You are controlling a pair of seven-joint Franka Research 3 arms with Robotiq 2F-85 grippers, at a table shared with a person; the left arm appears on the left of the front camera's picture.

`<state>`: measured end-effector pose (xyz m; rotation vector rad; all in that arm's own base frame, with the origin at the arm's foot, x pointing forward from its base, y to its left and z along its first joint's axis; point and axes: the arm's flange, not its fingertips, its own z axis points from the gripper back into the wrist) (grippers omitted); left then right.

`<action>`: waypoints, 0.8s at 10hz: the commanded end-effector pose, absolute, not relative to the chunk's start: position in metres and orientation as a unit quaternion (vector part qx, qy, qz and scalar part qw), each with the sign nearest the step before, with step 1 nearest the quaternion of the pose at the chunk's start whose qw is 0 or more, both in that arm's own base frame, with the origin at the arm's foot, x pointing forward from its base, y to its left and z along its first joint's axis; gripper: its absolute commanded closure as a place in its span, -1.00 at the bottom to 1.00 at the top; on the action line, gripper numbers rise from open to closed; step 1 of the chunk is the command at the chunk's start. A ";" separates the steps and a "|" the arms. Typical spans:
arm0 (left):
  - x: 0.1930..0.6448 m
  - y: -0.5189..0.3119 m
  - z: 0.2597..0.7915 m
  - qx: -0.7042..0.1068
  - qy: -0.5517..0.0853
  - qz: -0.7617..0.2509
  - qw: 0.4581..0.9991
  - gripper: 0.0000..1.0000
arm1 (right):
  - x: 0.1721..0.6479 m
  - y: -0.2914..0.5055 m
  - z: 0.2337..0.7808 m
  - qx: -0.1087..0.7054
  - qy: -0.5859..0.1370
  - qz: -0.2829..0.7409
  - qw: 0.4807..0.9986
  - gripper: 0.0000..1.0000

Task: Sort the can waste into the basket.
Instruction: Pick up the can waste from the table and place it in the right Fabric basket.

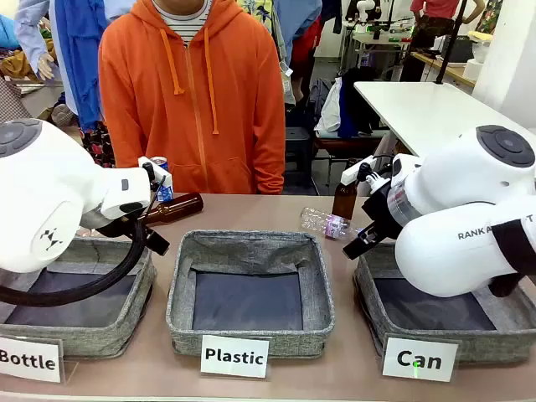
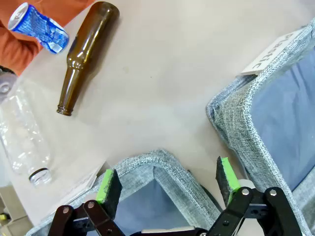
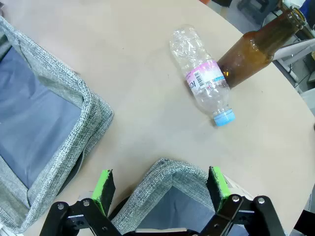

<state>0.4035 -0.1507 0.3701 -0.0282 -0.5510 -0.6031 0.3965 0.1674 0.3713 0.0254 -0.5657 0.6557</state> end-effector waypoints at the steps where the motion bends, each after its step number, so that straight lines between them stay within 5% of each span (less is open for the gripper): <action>1: 0.404 -0.151 0.370 -0.014 -0.268 -0.293 0.918 -1.00 | 0.396 0.167 0.371 0.012 -0.274 0.318 0.908 -1.00; 8: 0.404 -0.151 0.370 -0.014 -0.268 -0.293 0.918 -1.00 | 0.396 0.167 0.371 0.012 -0.274 0.318 0.908 -1.00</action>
